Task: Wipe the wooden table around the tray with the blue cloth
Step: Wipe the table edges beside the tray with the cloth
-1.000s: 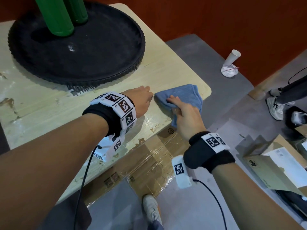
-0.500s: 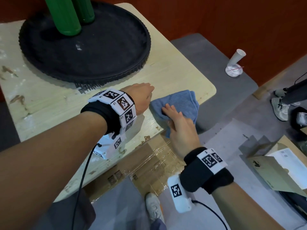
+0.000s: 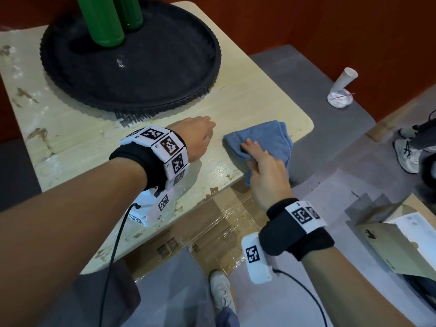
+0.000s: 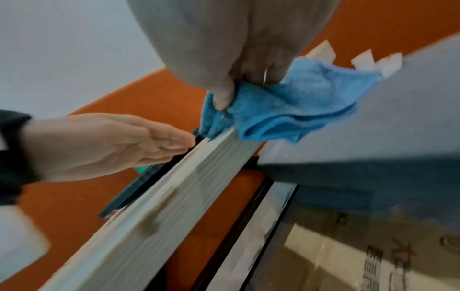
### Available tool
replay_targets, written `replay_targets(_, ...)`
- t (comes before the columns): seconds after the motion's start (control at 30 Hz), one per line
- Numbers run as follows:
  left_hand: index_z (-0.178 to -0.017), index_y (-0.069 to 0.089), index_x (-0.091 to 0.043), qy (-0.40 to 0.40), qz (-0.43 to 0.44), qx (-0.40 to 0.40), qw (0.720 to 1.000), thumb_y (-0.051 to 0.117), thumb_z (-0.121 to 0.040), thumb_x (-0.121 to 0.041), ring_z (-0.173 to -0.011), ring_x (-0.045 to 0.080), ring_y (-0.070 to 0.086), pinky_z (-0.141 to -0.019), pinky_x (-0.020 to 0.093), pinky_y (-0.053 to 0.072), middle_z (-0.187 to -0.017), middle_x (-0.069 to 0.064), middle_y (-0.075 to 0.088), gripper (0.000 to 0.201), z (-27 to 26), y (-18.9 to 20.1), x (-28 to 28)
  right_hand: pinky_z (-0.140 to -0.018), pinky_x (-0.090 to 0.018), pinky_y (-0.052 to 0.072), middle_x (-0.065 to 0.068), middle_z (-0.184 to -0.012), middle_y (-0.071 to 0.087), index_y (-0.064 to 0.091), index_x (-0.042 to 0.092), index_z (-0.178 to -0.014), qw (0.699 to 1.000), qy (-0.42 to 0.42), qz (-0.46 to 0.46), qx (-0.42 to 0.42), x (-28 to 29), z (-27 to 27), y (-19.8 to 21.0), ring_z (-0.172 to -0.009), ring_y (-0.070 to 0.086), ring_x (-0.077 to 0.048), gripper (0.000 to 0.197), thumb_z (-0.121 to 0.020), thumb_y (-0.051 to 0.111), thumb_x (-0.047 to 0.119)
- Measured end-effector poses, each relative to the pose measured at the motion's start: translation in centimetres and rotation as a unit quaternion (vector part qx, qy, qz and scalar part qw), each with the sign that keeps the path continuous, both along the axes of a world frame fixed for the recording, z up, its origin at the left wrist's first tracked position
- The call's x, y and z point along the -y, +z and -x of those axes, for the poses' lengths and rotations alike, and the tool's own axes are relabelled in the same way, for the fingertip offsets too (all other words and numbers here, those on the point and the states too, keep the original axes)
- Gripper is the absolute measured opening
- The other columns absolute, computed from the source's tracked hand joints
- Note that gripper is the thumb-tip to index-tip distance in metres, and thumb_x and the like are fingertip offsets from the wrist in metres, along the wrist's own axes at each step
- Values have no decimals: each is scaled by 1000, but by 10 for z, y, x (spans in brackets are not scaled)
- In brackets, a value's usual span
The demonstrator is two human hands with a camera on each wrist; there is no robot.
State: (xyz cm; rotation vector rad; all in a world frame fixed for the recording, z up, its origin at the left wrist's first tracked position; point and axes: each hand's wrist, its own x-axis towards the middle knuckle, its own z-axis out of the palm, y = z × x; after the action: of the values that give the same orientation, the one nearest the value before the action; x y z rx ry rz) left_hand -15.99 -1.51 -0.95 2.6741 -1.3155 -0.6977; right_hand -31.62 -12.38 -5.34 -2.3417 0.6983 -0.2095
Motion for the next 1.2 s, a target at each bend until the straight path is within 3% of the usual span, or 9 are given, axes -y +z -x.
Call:
replay_targets(0.1,-135,41,-3,3,-9,-7,1000,29,-98,-9,-132,29,39,-109,44,32,-145,14,37,40,0,-1,-4,-119,-28,15,8,-153,32,45,21,-141,998,54,-4,-22,-21,13,-3,-144,22,-10,43,-101,36,7)
replay_targets(0.23,-132,44,-4,1,-18,-9,1000,28,-97,-8,-130,30,41,-107,46,34,-143,15,38,38,1,-2,-7,-101,-12,28,0,-139,54,50,21,-137,999,32,-3,-6,5,7,2,-128,47,-13,41,-100,37,8)
replay_targets(0.4,-128,46,-4,10,-12,-11,1000,29,-96,-6,-131,30,38,-107,45,33,-144,14,36,35,4,-4,-14,-119,-27,12,7,-153,32,45,21,-142,998,60,-14,-19,-21,11,-4,-144,21,-10,44,-101,36,7)
replay_targets(0.53,-121,48,-6,10,-1,-13,1000,29,-96,-6,-131,28,38,-107,45,34,-145,13,35,31,8,-4,-18,-117,-29,23,7,-150,39,51,21,-137,997,71,-15,1,-10,13,3,-142,27,-8,41,-101,38,7)
replay_targets(0.67,-125,48,-6,28,-5,-11,1000,28,-95,-5,-126,30,43,-105,46,37,-140,14,40,36,7,-2,-24,-117,-28,15,5,-154,32,47,18,-140,997,59,31,-34,-23,5,0,-144,24,-12,49,-95,42,-1)
replay_targets(0.87,-128,46,-5,29,-12,-8,999,28,-95,-5,-126,30,43,-104,47,37,-140,14,40,38,11,0,-27,-114,-31,24,3,-154,33,46,16,-140,988,98,95,-74,-12,5,15,-143,27,-16,50,-91,51,11)
replay_targets(0.97,-130,45,-5,29,-18,-8,999,27,-96,-6,-126,30,43,-105,47,36,-140,15,40,38,11,1,-26,-117,-39,23,-5,-158,21,38,13,-144,982,102,130,-87,-23,3,11,-146,16,-22,49,-95,47,11)
replay_targets(1.07,-130,45,-5,30,-19,-8,999,27,-96,-6,-126,31,44,-105,47,36,-140,14,40,38,10,2,-26,-118,-37,15,-9,-161,7,13,10,-152,973,116,152,-127,-23,6,6,-148,3,-23,67,-95,46,-1)
replay_targets(1.2,-129,45,-5,35,-22,-14,999,27,-96,-7,-125,32,44,-105,47,36,-140,14,40,38,10,4,-27,-108,-47,37,-8,-158,20,19,18,-150,982,87,120,-120,-5,2,10,-143,27,-28,76,-85,38,-17)
